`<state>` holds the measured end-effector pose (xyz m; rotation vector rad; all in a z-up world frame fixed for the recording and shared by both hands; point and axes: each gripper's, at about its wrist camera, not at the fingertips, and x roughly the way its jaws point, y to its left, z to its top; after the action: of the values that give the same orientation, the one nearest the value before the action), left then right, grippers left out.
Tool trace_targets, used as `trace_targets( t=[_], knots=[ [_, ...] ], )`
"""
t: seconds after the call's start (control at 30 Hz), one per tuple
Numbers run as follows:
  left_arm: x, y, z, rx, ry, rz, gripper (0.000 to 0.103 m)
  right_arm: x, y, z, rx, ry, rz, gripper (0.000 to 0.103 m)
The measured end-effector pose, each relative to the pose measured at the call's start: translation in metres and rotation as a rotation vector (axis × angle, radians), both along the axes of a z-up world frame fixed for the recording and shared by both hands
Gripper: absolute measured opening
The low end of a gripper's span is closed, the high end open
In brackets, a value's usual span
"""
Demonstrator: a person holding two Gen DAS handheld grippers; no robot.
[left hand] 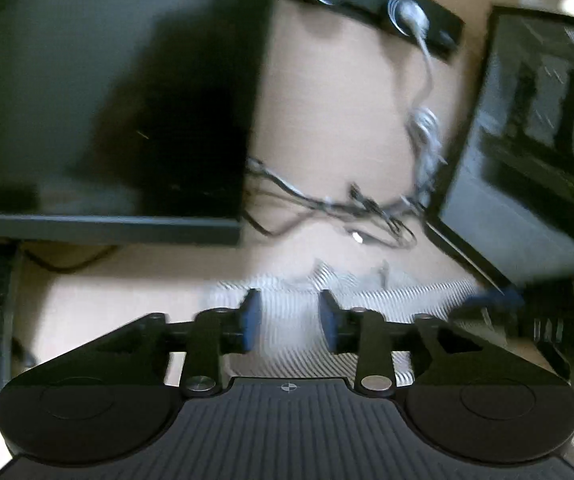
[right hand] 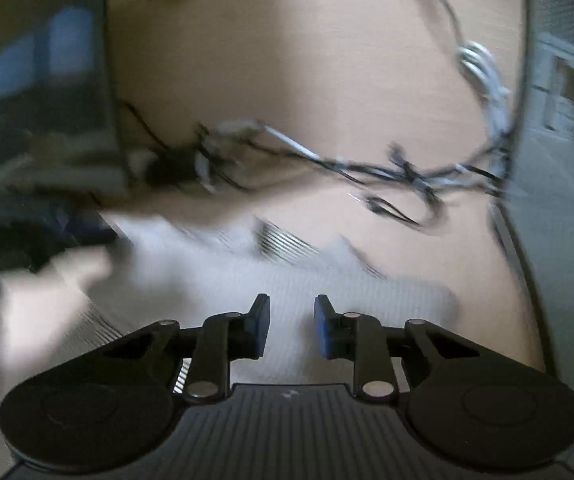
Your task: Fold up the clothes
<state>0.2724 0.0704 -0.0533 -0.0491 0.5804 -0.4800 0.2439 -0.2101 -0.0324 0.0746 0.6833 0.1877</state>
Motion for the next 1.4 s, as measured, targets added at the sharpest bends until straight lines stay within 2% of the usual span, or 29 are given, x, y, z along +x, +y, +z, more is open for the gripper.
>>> trace_targets(
  t=[0.1, 0.13, 0.23, 0.3, 0.37, 0.43, 0.5, 0.57, 0.6, 0.63, 0.67, 0.7, 0.77, 0.8, 0.9, 1.0, 1.1, 1.2, 1.23, 1.3, 1.33, 1.37, 1.4],
  knots=[
    [0.011, -0.008, -0.02, 0.067, 0.059, -0.021, 0.045, 0.022, 0.011, 0.013, 0.058, 0.005, 0.049, 0.024],
    [0.014, -0.009, -0.026, 0.087, 0.077, -0.018, 0.044, 0.03, 0.017, 0.012, 0.035, 0.009, 0.059, 0.024],
    [0.021, -0.003, -0.029, 0.06, 0.101, 0.002, 0.042, 0.046, 0.026, 0.0, -0.027, 0.059, 0.064, 0.024],
    [0.024, -0.001, -0.027, 0.064, 0.112, 0.0, 0.04, 0.046, 0.019, -0.013, -0.06, 0.087, 0.013, 0.026],
    [0.025, -0.002, -0.025, 0.079, 0.112, -0.015, 0.04, 0.039, 0.003, -0.024, -0.101, 0.094, -0.094, 0.032],
    [0.024, -0.002, -0.018, 0.071, 0.122, -0.017, 0.041, 0.031, -0.02, -0.03, -0.079, 0.107, -0.191, 0.031],
    [0.017, 0.0, -0.006, 0.027, 0.113, -0.025, 0.054, 0.014, -0.03, -0.02, -0.052, 0.065, -0.235, 0.032],
    [0.011, 0.001, 0.006, -0.03, 0.074, -0.06, 0.059, -0.001, -0.035, -0.012, -0.041, 0.027, -0.243, 0.032],
    [0.011, -0.003, 0.009, -0.037, 0.057, -0.069, 0.068, -0.007, -0.036, -0.01, -0.037, 0.019, -0.237, 0.035],
    [0.012, -0.006, 0.012, -0.04, 0.044, -0.077, 0.074, -0.005, -0.036, -0.014, -0.05, 0.046, -0.231, 0.036],
    [0.017, -0.011, 0.007, -0.011, 0.058, -0.07, 0.082, 0.0, -0.035, -0.024, -0.085, 0.089, -0.231, 0.036],
    [0.023, -0.017, 0.001, 0.019, 0.078, -0.06, 0.083, 0.007, -0.035, -0.038, -0.122, 0.131, -0.226, 0.044],
    [0.038, -0.019, -0.022, 0.066, 0.184, -0.005, 0.081, 0.017, -0.041, -0.045, -0.113, 0.131, -0.251, 0.06],
    [0.036, -0.018, -0.024, 0.067, 0.156, -0.001, 0.082, 0.023, -0.042, -0.039, -0.09, 0.138, -0.248, 0.055],
    [0.034, -0.021, -0.024, 0.074, 0.158, -0.008, 0.087, 0.04, -0.031, -0.015, -0.1, 0.063, -0.202, 0.055],
    [0.033, -0.023, -0.023, 0.079, 0.158, -0.006, 0.09, 0.074, -0.012, -0.014, -0.09, 0.04, -0.128, 0.055],
    [0.032, -0.023, -0.024, 0.1, 0.163, -0.003, 0.094, 0.107, -0.001, -0.035, -0.103, 0.091, -0.108, 0.055],
    [0.032, -0.016, -0.027, 0.076, 0.196, 0.004, 0.094, 0.122, 0.005, -0.048, -0.112, 0.125, -0.091, 0.057],
    [0.031, -0.014, -0.027, 0.066, 0.196, 0.004, 0.094, 0.122, 0.004, -0.048, -0.108, 0.127, -0.084, 0.056],
    [0.03, -0.011, -0.028, 0.051, 0.196, 0.009, 0.094, 0.121, 0.004, -0.046, -0.105, 0.129, -0.068, 0.033],
    [0.031, -0.011, -0.028, 0.047, 0.198, 0.012, 0.094, 0.121, 0.006, -0.045, -0.108, 0.13, -0.067, 0.026],
    [0.031, -0.011, -0.027, 0.043, 0.2, 0.015, 0.094, 0.12, 0.007, -0.044, -0.117, 0.128, -0.073, 0.012],
    [0.031, -0.011, -0.026, 0.039, 0.203, 0.019, 0.094, 0.118, 0.008, -0.042, -0.112, 0.123, -0.076, 0.008]
  ],
)
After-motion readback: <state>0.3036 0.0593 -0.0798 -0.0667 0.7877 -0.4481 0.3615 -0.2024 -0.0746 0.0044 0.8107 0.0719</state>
